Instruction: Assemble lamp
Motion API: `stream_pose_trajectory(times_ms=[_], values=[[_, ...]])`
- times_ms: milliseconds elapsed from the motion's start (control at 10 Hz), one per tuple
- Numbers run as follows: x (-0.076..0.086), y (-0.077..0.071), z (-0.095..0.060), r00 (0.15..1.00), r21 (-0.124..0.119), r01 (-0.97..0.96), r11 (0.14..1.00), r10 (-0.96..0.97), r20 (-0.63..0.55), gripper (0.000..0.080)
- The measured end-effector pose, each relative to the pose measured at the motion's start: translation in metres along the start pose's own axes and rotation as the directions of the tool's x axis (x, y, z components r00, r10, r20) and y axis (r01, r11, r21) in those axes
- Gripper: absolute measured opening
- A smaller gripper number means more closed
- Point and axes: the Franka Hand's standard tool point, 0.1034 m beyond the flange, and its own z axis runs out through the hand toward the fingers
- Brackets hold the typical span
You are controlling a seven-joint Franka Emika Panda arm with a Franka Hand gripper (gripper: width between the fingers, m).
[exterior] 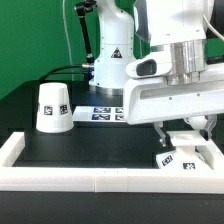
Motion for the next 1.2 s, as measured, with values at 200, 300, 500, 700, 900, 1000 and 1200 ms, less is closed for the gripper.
stream_pose_trajectory(times_ms=[200, 300, 500, 700, 900, 1000, 1200], values=[[0.004, -0.002, 0.001, 1.000, 0.001, -0.001, 1.000, 0.001, -0.005, 0.0537], [0.005, -0.002, 0.001, 1.000, 0.001, -0.011, 1.000, 0.011, -0.006, 0.0537], [0.005, -0.003, 0.001, 1.000, 0.001, -0.011, 1.000, 0.011, -0.004, 0.0537], [0.005, -0.004, 0.001, 1.000, 0.002, -0.008, 1.000, 0.008, -0.004, 0.0680], [0.002, -0.005, 0.000, 1.000, 0.001, -0.004, 1.000, 0.004, -0.002, 0.0698], [-0.004, -0.006, -0.002, 1.000, 0.000, -0.003, 1.000, 0.003, 0.004, 0.0698], [-0.032, -0.005, -0.012, 1.000, -0.006, -0.008, 1.000, 0.008, 0.023, 0.0699]])
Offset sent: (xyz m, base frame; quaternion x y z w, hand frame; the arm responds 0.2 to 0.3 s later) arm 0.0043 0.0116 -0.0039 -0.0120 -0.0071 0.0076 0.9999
